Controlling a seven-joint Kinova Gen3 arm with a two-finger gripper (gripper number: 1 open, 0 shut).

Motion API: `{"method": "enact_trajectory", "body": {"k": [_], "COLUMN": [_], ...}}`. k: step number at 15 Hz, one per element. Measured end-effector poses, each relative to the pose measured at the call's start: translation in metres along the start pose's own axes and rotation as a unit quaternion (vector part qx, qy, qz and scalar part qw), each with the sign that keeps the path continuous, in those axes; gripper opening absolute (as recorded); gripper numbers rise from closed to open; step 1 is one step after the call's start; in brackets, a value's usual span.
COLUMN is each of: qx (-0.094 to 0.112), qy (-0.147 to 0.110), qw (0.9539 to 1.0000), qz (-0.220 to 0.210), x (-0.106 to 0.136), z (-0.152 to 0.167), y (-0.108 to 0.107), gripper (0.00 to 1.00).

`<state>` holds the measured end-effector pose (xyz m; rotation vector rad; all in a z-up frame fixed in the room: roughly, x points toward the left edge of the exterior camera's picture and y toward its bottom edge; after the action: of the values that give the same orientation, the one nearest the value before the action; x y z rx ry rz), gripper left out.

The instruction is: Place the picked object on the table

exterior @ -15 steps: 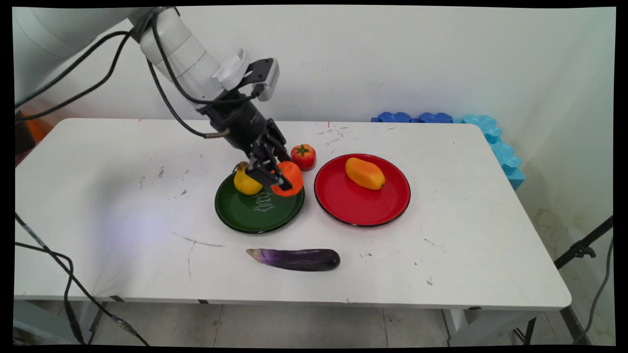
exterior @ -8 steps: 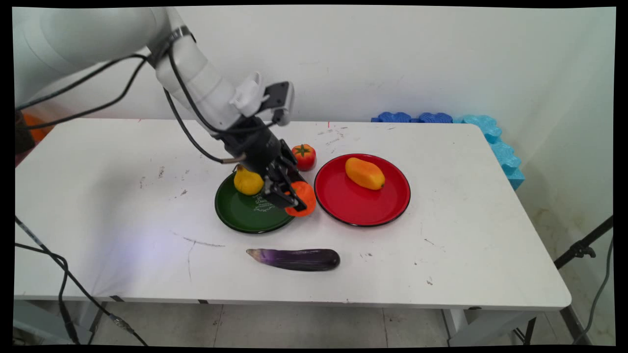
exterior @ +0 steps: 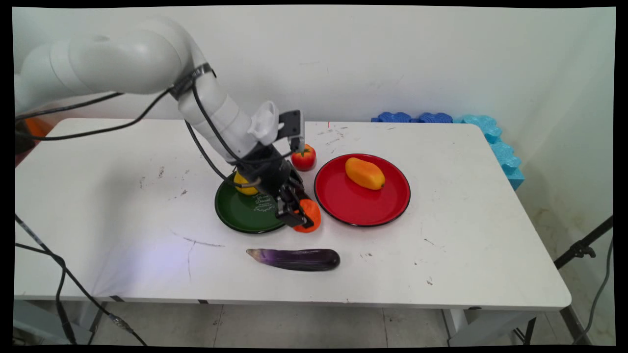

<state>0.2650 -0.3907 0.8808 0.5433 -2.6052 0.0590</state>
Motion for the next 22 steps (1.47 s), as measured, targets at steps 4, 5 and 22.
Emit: {"method": "enact_trajectory", "body": {"k": [4,5,22], "qx": [0.004,0.005,0.015], "qy": [-0.006,-0.007,-0.008], "qw": [0.9999,0.9998,0.9991], "qz": [-0.014,-0.016,-0.039], "x": [-0.006,-0.007,-0.020], "z": [0.019,0.021,0.059], "y": [0.002,0.002,0.001], "gripper": [0.00,0.00,0.00]}}
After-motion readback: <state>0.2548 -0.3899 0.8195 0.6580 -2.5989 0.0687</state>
